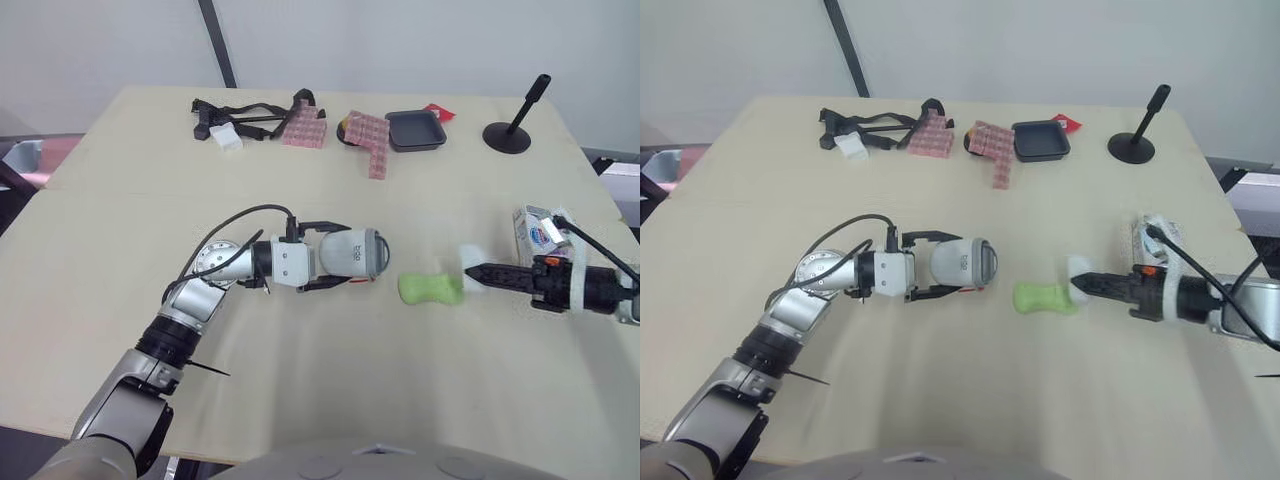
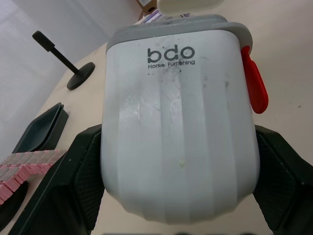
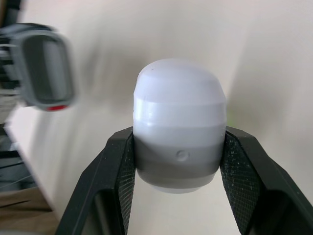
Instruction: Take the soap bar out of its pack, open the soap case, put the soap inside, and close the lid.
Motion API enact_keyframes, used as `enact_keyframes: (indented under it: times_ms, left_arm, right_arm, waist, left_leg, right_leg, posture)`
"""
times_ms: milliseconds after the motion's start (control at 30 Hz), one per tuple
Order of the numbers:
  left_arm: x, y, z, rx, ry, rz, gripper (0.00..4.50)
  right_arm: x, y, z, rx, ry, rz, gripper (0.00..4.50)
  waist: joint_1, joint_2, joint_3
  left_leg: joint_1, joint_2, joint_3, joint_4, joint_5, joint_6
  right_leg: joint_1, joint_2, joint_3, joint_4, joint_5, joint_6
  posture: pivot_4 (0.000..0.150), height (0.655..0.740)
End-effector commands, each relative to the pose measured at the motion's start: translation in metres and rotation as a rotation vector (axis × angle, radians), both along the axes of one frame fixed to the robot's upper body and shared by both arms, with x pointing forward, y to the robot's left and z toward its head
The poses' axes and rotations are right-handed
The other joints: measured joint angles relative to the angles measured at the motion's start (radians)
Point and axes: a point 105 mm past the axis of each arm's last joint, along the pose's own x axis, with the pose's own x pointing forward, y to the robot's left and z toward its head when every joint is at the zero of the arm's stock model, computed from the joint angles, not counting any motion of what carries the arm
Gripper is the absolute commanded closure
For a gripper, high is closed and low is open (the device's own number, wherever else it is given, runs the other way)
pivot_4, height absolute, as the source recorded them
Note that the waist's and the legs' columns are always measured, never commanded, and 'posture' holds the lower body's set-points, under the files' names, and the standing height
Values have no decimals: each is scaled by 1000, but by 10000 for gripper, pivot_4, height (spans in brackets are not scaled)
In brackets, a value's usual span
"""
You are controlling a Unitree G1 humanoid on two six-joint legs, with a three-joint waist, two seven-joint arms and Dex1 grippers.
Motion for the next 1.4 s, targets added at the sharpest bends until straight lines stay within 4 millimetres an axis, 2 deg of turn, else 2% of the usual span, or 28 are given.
enact_keyframes:
  times_ms: [33,133,233,733,1067,1100,1233,1267,1400]
  left_arm:
    - [-3,-1,8,-22,-28,-10,10251]
    - [-2,-2,8,-22,-28,-9,10251]
    - [-2,-3,8,-24,-29,-6,10251]
    - [-4,-5,7,-30,-20,1,10251]
    - [-6,-5,4,-28,-18,4,10251]
    - [-6,-5,4,-27,-18,4,10251]
    - [-6,-4,4,-25,-18,4,10251]
    - [-6,-4,3,-24,-18,4,10251]
    - [-7,-5,3,-22,-17,0,10251]
  right_arm:
    - [4,-20,-3,-124,-17,-82,24608]
    - [10,-33,-13,-203,-23,-158,24608]
    - [17,-38,-19,-239,-38,-221,24608]
    - [33,-26,-31,-276,-21,-222,24608]
    - [38,-27,-33,-283,-16,-231,24608]
    - [38,-27,-33,-283,-19,-232,14667]
    - [37,-26,-32,-271,-22,-228,1747]
    - [37,-26,-32,-270,-23,-228,172]
    - [35,-26,-31,-260,-26,-229,172]
  waist:
    - [0,0,0]
    - [-2,0,0]
    - [-4,0,0]
    - [-8,0,0]
    - [-21,0,0]
    - [-21,0,0]
    - [-22,0,0]
    - [-22,0,0]
    - [-21,0,0]
  left_leg:
    - [0,0,0,0,0,0]
    - [0,0,0,0,0,0]
    - [0,0,0,0,0,0]
    - [1,0,0,0,0,0]
    - [5,0,0,0,0,-1]
    - [6,0,0,0,0,-1]
    - [7,0,0,0,0,-1]
    - [7,0,0,0,0,-1]
    - [7,1,0,0,0,-1]
  right_leg:
    - [0,0,0,0,0,0]
    - [0,0,0,0,0,0]
    - [0,0,0,0,0,0]
    - [0,0,0,1,0,0]
    - [5,0,0,1,0,0]
    - [5,0,0,1,0,0]
    - [6,0,0,1,0,0]
    - [6,0,0,1,0,0]
    - [7,0,0,1,0,0]
  posture:
    - [1500,7400]
    - [1500,7400]
    - [1500,7400]
    - [1500,7400]
    - [1500,7400]
    - [1500,7400]
    - [1500,7400]
    - [1500,7400]
    - [1500,7400]
